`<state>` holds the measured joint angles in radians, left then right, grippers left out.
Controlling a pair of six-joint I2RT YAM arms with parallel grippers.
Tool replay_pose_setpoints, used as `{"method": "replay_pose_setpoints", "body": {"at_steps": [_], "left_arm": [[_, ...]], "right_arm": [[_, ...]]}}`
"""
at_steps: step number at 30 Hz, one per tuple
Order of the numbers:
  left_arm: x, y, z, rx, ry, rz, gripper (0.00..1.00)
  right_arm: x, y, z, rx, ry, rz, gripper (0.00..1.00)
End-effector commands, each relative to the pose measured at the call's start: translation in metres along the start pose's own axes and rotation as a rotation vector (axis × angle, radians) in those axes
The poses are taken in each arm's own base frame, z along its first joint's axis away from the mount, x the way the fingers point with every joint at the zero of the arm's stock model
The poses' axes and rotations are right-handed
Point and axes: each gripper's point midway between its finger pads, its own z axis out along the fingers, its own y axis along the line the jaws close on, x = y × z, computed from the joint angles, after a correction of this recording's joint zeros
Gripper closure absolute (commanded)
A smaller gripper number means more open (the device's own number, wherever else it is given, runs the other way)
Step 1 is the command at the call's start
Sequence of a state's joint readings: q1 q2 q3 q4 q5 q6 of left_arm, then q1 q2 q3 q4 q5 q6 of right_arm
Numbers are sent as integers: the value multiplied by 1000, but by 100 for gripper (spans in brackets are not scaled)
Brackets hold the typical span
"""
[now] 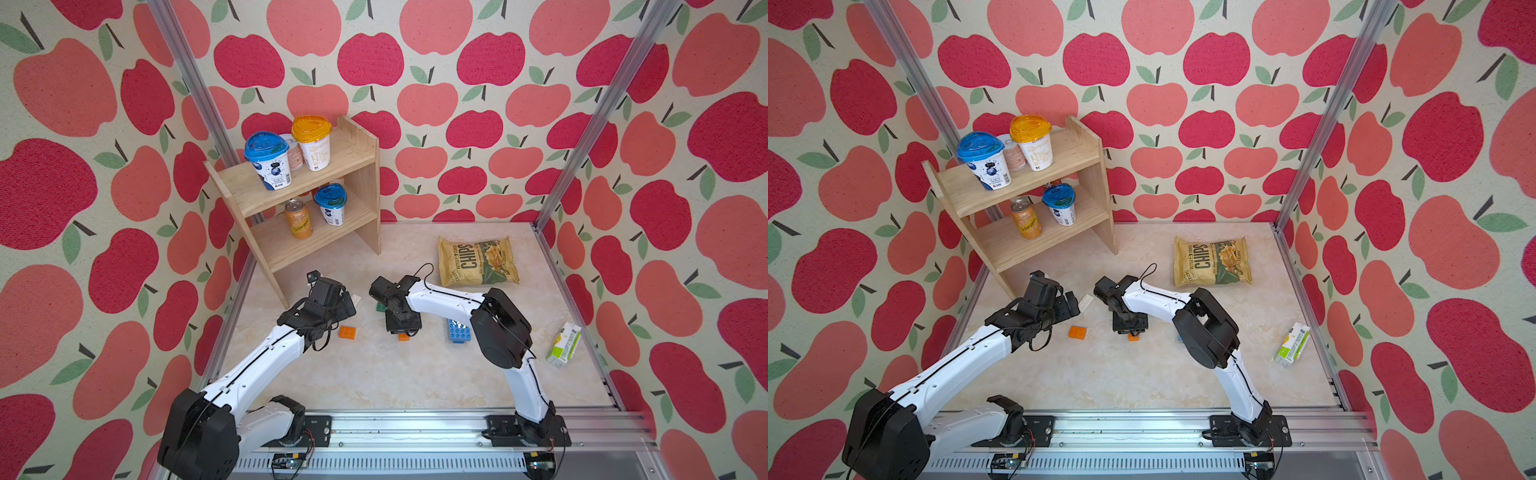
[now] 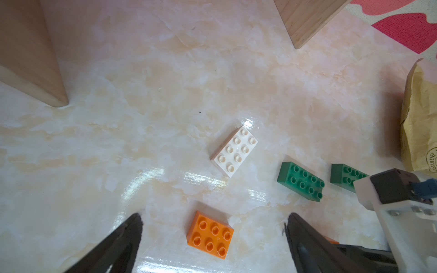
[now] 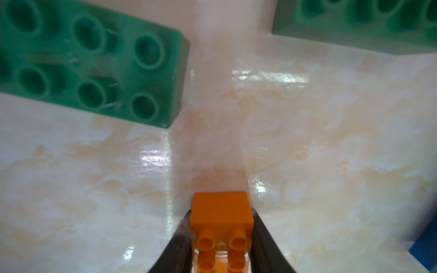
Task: Assemble a rectangle with lego
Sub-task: Move the lego brick at the center of the board.
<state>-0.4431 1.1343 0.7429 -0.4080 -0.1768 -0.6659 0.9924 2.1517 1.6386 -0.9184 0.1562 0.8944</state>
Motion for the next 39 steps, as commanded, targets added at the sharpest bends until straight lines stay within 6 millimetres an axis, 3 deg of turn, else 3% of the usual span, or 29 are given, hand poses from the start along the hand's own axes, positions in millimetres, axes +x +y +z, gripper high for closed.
{"method": "replay_pose_setpoints", "body": {"at_steps": [1,4,9,19,23,28,35,36,37,39], "left_arm": [[5,-1,2,7,11,-2,3],[4,-1,2,1,8,3,3],[4,1,2,-8,13,9,3],[10,18,-7,-28,3,-68,2],[28,30,-6,-83,81,-105,1],[57,31,7,-110,198,-228,3],[73,25,25,-188,280,-337,5],[75,23,28,-192,293,-344,7],[77,23,30,-207,304,-362,29],[81,24,33,-255,319,-378,35]], "right_arm": [[5,-2,16,4,34,46,54],[6,-4,16,9,39,55,45],[3,-6,10,1,23,51,43],[-23,-2,-55,-65,-142,-72,37],[-32,-9,-75,-66,-203,-59,32],[-38,-11,-95,-115,-275,-46,12],[-31,-19,-97,-125,-288,-33,8],[-30,-20,-97,-125,-286,-29,7],[-29,-22,-96,-121,-284,-25,7],[-27,-25,-96,-113,-285,-21,7]]}}
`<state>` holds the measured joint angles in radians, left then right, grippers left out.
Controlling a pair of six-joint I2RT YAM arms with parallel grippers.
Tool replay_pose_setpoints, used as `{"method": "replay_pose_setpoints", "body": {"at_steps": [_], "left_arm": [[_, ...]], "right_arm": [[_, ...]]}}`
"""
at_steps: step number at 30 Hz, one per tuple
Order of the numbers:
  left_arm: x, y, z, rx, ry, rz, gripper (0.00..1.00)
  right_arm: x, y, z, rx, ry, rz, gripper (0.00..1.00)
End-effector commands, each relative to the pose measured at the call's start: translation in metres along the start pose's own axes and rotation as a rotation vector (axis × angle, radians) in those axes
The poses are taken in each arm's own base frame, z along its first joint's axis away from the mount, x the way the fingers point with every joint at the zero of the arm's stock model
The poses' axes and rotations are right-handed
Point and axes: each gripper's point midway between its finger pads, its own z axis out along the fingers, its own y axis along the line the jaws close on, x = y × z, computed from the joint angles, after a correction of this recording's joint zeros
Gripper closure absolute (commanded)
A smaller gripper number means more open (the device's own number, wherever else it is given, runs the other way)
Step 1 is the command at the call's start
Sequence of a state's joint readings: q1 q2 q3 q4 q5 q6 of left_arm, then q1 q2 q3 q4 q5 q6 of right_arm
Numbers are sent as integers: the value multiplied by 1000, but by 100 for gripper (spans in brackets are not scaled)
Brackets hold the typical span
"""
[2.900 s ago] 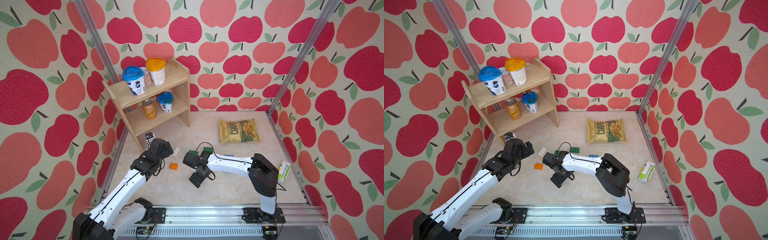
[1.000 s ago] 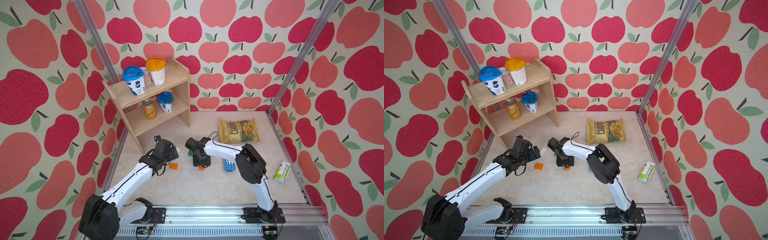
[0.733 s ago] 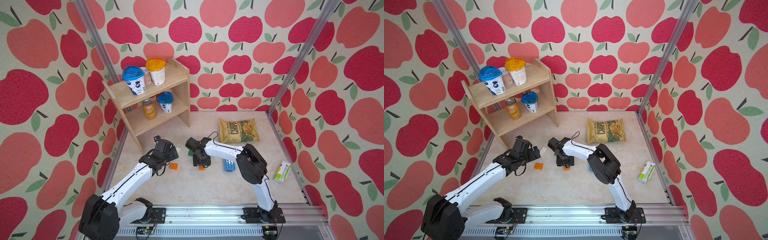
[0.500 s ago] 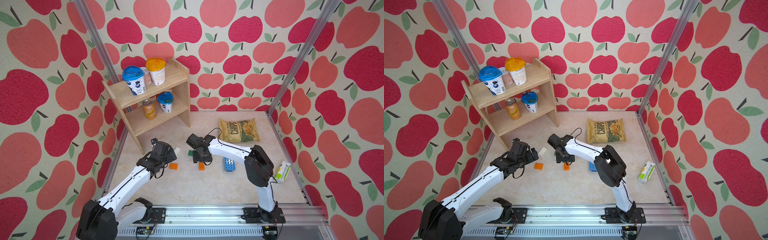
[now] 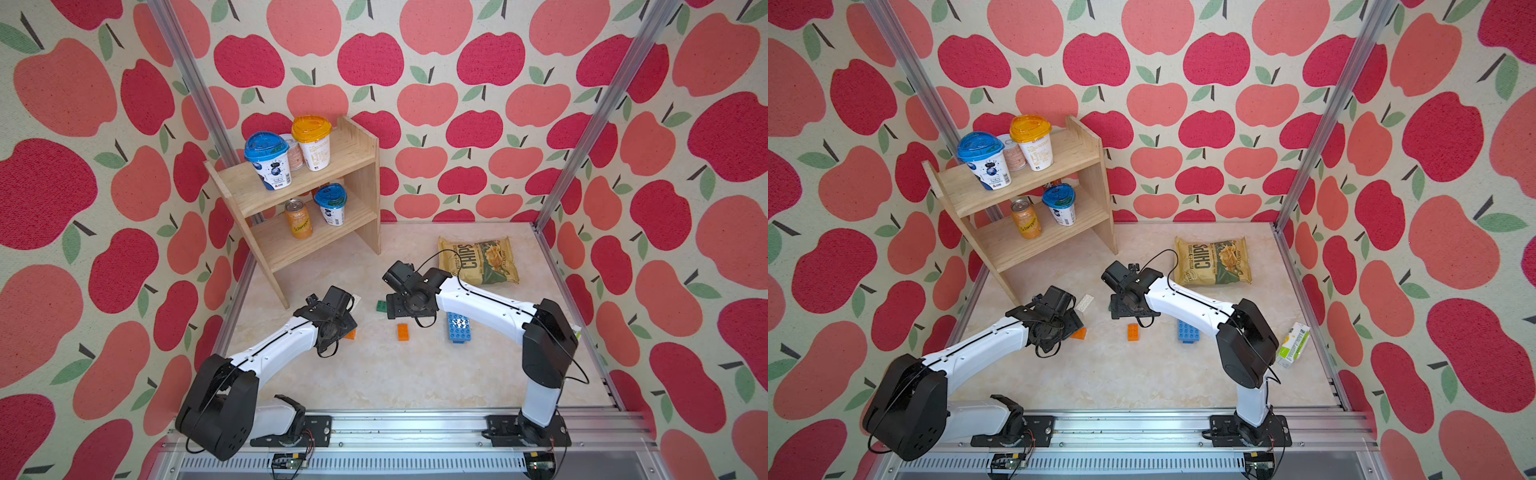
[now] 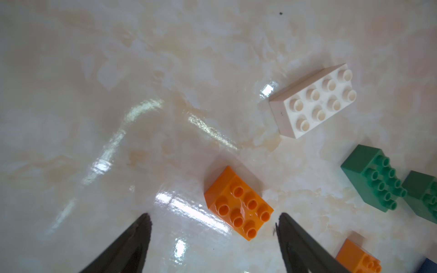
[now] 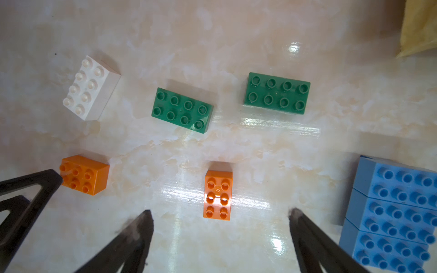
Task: Assemble a rectangle with lego
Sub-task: Move the lego brick at the center of the board.
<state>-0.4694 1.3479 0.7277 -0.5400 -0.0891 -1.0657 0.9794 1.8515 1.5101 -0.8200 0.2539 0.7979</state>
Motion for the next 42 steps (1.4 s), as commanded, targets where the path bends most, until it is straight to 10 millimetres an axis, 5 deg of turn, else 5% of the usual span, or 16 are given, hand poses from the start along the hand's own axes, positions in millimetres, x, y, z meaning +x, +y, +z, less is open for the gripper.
{"method": "replay_pose_setpoints", "body": {"at_steps": [1,9,15,25,42], "left_arm": [[2,-4,0,-43,27,-71,34],[2,-14,16,-58,51,-76,28],[10,-16,29,-84,99,-88,33],[27,-16,22,-116,131,64,73],[123,-89,9,84,273,670,79]], "right_arm": [[-3,-9,-9,12,-32,23,7],[-3,-13,-12,19,-47,19,7],[-3,-15,-11,21,-43,18,7],[-7,-38,-31,32,-94,69,7],[-5,-116,-73,87,-196,202,7]]}}
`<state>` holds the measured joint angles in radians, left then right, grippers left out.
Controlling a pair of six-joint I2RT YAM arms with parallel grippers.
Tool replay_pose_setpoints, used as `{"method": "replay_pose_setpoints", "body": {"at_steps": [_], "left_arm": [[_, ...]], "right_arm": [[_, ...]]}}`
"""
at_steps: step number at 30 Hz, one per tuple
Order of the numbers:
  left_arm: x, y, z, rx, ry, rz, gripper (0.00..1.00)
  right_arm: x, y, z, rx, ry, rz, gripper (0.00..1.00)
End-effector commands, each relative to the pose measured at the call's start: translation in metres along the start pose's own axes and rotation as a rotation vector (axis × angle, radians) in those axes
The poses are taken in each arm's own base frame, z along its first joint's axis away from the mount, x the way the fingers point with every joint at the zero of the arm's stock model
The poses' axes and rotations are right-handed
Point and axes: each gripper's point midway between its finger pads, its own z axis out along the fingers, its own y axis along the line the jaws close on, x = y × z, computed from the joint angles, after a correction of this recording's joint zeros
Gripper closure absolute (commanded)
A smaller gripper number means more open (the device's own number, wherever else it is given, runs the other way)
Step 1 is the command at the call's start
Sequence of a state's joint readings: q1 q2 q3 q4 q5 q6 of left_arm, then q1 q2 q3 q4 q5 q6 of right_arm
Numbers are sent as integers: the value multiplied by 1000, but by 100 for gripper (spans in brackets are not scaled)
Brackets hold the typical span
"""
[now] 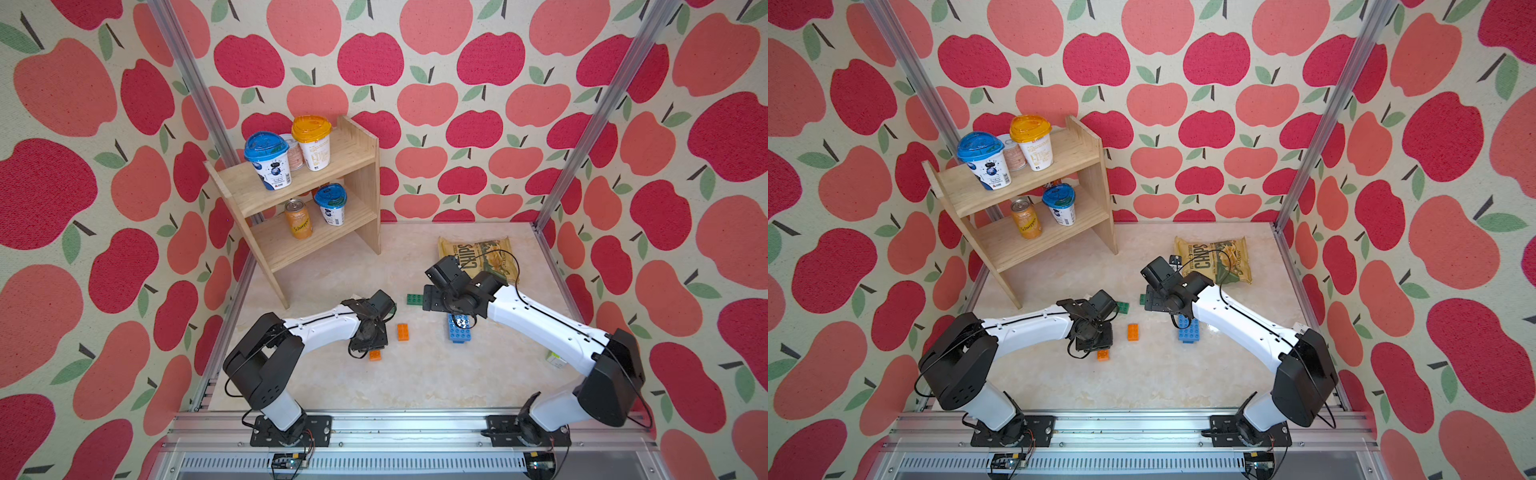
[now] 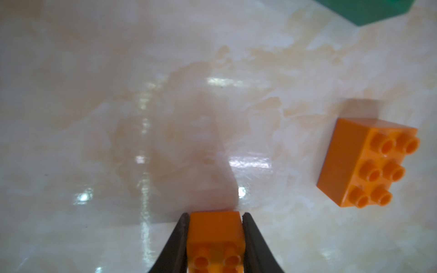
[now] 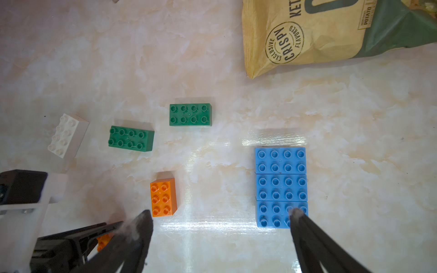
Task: Assemble a rectangle with lego
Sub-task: Move the lego brick at the center of the board.
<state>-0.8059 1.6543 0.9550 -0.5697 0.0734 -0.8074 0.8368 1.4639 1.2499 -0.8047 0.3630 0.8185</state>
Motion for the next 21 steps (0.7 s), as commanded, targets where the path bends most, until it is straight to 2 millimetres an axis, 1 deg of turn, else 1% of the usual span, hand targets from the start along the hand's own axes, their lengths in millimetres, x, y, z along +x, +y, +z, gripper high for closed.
{"method": "replay_pose_setpoints", "body": {"at_steps": [1,4,6,13,21], "left_arm": [[5,-21,2,15,12,105,79],[9,-37,3,14,11,144,78],[10,-44,5,2,14,157,78],[14,-58,9,-26,10,173,71],[10,-65,6,-21,-32,170,65]], "right_arm": [[3,-20,-8,38,-15,19,7],[4,-29,-11,48,-21,28,6],[5,-34,-13,51,-24,30,6],[7,-43,-18,53,-33,33,6],[33,-55,-3,83,24,47,6]]}}
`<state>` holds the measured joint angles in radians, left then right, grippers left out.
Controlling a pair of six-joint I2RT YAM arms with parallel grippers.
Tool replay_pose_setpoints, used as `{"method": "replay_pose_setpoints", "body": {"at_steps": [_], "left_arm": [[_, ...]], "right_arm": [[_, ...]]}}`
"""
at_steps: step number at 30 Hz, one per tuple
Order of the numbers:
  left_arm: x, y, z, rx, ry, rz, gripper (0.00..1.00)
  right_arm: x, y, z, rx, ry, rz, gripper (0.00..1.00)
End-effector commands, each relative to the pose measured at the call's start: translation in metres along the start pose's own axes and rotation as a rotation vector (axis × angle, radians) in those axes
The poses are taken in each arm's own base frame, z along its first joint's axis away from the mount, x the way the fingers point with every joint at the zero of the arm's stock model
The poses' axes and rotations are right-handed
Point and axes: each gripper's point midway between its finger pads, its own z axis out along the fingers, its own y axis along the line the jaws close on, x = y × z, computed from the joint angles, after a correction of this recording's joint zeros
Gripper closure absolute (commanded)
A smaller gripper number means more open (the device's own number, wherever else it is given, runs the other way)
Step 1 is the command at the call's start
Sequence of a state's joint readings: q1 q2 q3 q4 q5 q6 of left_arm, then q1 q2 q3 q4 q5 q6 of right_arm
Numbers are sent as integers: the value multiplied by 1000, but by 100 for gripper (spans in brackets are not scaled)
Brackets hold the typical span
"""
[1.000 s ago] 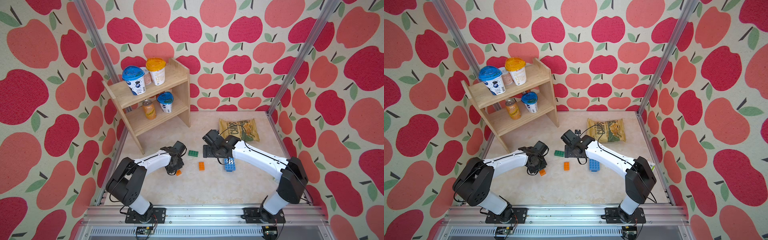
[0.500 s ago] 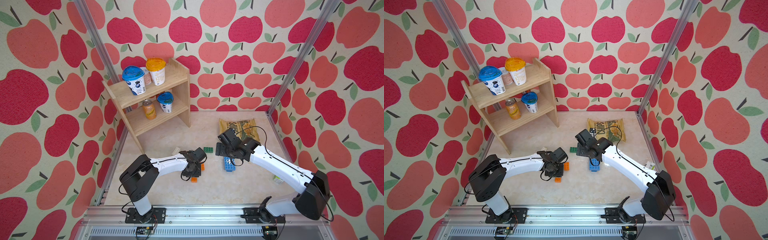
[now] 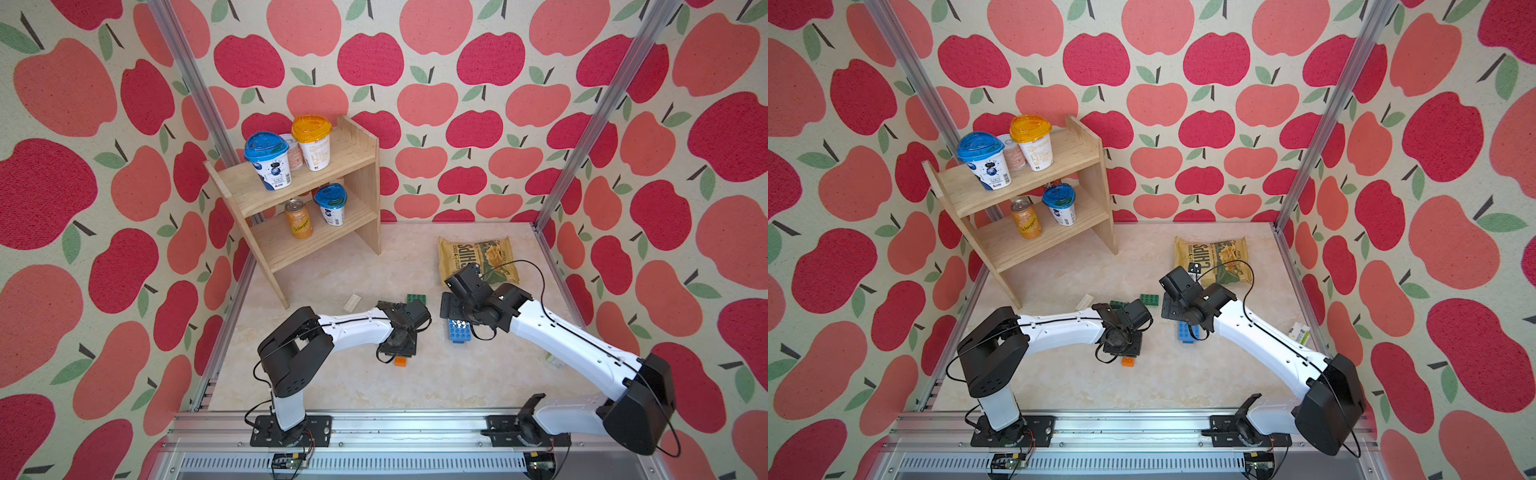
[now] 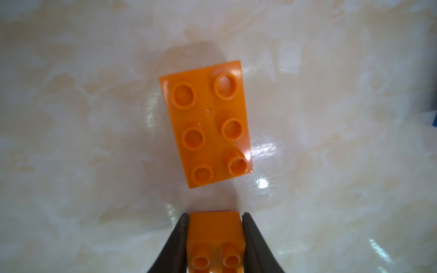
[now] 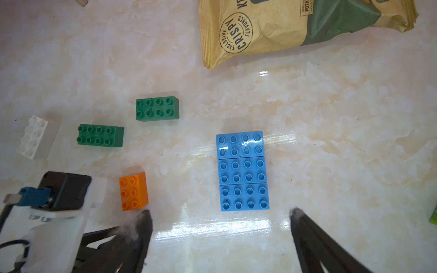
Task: Assemble a rectangle with lego
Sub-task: Move the lego brick at the center of the board.
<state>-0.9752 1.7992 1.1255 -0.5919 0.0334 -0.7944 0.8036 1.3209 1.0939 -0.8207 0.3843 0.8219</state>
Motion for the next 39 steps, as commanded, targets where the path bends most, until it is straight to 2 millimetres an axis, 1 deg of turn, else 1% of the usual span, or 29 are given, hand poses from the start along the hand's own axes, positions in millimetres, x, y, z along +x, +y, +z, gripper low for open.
{"method": "replay_pose_setpoints", "body": {"at_steps": [1,7,11,14,19,22,25,29,33,39], "left_arm": [[-6,-2,-4,-23,-28,-6,64],[-9,-1,-14,-36,-58,-7,58],[-10,3,-19,-45,-75,-12,52],[-11,3,-23,-47,-82,-8,49],[-14,4,-36,-52,-114,2,48],[-13,4,-46,-47,-141,18,44],[-8,8,-53,-43,-152,39,39],[4,15,-55,-33,-133,79,35],[15,12,-57,-10,-139,139,28],[32,7,-48,-45,-143,202,24]], "right_arm": [[12,-12,4,29,25,27,6],[23,-17,14,35,37,43,6],[20,-22,17,65,52,30,4],[20,-24,24,56,84,34,3],[19,-24,32,40,106,40,2],[20,-22,33,36,114,32,2],[21,-24,32,44,118,23,1],[19,-29,28,52,103,30,0],[18,-33,26,44,99,51,0],[15,-39,23,66,89,67,0]]}}
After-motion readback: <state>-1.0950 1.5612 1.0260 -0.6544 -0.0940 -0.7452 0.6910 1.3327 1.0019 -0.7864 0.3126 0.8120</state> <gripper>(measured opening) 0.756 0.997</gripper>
